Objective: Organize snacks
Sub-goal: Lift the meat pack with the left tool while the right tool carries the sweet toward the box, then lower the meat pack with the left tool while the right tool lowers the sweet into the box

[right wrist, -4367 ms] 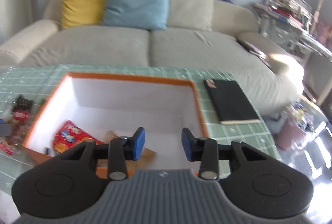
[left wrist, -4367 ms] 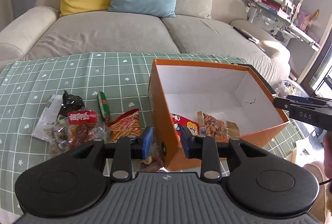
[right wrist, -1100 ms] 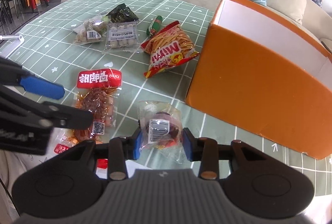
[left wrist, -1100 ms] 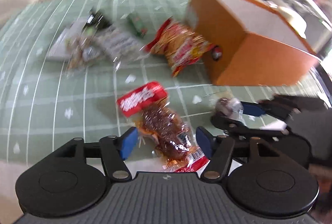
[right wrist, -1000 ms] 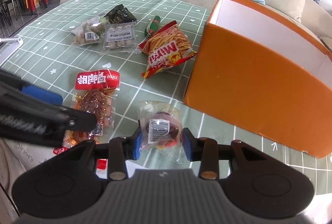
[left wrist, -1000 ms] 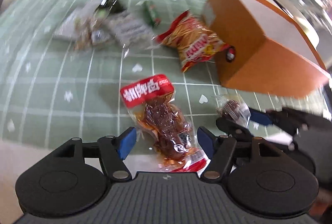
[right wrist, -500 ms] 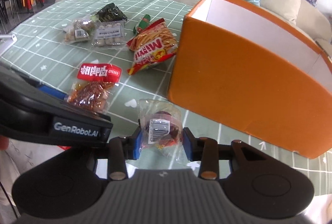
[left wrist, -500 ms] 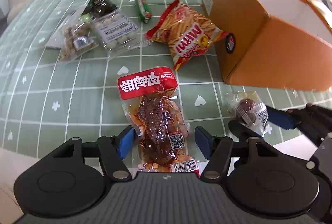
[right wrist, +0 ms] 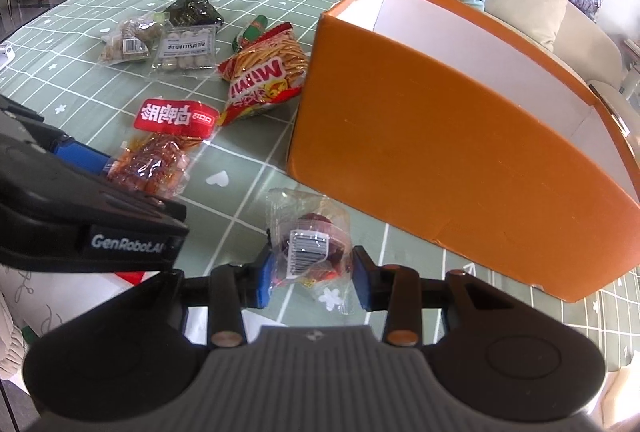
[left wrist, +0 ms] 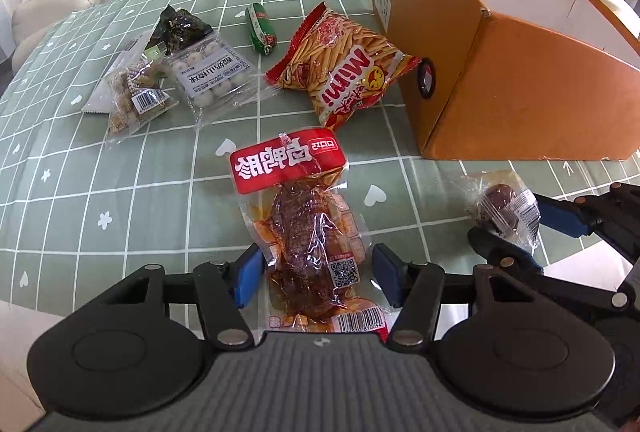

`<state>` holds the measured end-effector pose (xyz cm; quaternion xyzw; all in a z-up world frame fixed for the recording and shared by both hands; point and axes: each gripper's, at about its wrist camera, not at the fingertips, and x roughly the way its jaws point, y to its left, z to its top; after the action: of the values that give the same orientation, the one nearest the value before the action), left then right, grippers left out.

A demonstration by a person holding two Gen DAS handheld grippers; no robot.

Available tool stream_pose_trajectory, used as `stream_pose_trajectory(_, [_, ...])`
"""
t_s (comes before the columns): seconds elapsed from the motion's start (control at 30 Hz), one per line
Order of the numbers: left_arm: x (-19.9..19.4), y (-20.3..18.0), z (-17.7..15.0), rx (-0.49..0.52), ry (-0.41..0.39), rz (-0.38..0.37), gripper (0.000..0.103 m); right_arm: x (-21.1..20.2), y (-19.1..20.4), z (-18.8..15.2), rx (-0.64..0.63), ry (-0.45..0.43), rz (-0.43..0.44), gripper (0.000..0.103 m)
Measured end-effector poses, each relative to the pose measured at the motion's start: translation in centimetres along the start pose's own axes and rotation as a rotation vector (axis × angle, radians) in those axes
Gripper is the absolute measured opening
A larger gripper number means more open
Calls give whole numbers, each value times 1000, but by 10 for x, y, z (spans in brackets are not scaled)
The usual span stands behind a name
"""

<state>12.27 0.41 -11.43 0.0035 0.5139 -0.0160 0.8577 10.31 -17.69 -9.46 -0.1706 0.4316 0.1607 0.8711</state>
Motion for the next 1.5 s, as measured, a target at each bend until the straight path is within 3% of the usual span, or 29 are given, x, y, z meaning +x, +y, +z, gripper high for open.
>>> stream_pose_trajectory(0.23, [-11, 15, -8, -65, -26, -49, 66, -10, 1, 2, -1, -28, 0, 36])
stream_pose_trajectory(0.7, [-85, 37, 4, -136, -223, -103, 66, -73, -5, 16, 10, -176, 22, 36])
stream_pose_trajectory(1.13, [-125, 14, 53, -29, -351, -128, 66, -130, -43, 54, 40, -353, -25, 36])
stream_pose_trajectory(1.37, [-126, -20, 94, 71, -364, -155, 67, -123, -92, 76, 96, -343, -110, 36])
stream_pose_trajectory(1.5, [-117, -39, 117, 106, -336, -204, 67, -110, -123, 84, 125, -294, -138, 36])
